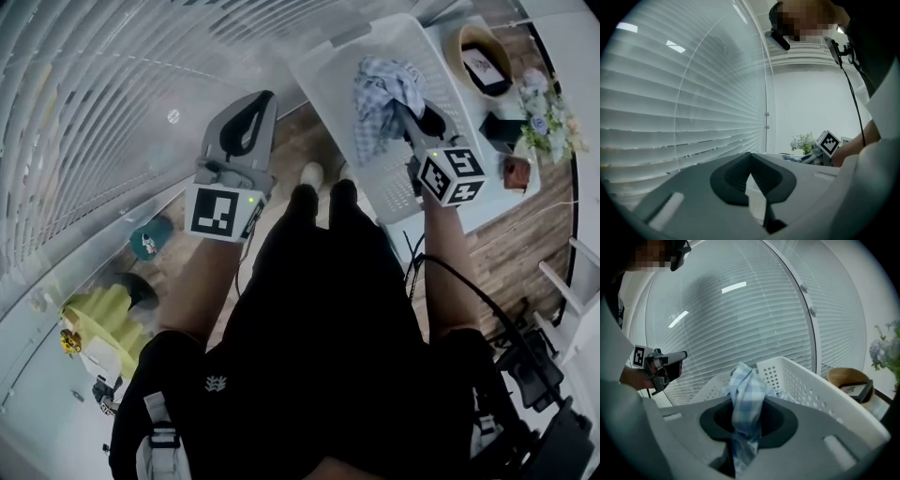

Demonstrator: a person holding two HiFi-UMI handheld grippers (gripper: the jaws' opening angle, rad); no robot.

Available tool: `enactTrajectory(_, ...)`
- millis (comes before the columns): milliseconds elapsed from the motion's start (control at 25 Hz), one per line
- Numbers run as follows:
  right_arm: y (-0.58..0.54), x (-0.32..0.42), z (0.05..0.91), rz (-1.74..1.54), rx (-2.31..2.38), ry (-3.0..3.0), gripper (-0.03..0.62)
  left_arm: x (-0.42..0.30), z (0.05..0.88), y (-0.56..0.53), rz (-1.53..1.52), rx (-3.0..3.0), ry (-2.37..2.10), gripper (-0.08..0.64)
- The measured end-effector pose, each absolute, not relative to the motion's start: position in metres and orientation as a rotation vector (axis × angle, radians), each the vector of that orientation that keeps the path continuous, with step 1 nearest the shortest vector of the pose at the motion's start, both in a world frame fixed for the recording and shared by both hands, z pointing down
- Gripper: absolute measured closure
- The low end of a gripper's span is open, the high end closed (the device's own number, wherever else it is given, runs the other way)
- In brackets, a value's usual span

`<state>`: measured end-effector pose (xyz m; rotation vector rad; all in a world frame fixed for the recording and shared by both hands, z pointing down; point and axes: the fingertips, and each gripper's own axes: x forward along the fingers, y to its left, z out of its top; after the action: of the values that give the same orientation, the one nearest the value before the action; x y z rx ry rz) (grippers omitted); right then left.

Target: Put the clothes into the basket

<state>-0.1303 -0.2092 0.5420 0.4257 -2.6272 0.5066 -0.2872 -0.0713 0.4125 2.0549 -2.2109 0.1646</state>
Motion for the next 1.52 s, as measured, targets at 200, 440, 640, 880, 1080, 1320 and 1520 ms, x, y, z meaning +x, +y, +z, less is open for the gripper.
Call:
enactTrajectory(200,-0.208,-0.134,0.558,0.500,0.414,-2.592,0.499,-0.288,0.422,-0.070,0.164,2.039,-2.214,0.555)
enactTrajectory(440,-0.206,-0.136,0.567,0.485,0.409,-2.562,0.499,-0.285,0.429,-0.068,0.153,2.016,-2.203,0.554)
enactTrajectory(640,-0.206,-0.138,0.577,0.477,0.395,-2.535,0.499,-0.287,0.435,-0.066,0.162,1.998,-2.203,0.554)
enactTrajectory(880,-0.205,-0.138,0.593,0.492,0.386,-2.497,0.499,-0.286,0.441,-0.066,0.160,1.985,-2.192,0.554)
enactTrajectory(1080,-0.205,-0.137,0.598,0.488,0.389,-2.471,0.485,-0.289,0.438,-0.063,0.162,1.977,-2.206,0.554)
enactTrajectory(1320,-0.202,-0.134,0.609,0.503,0.386,-2.402,0.469,-0.286,0.431,-0.059,0.159,1.984,-2.217,0.554)
enactTrajectory(1520,-0.205,-0.132,0.599,0.492,0.409,-2.417,0.469,-0.283,0.428,-0.056,0.151,1.989,-2.205,0.554)
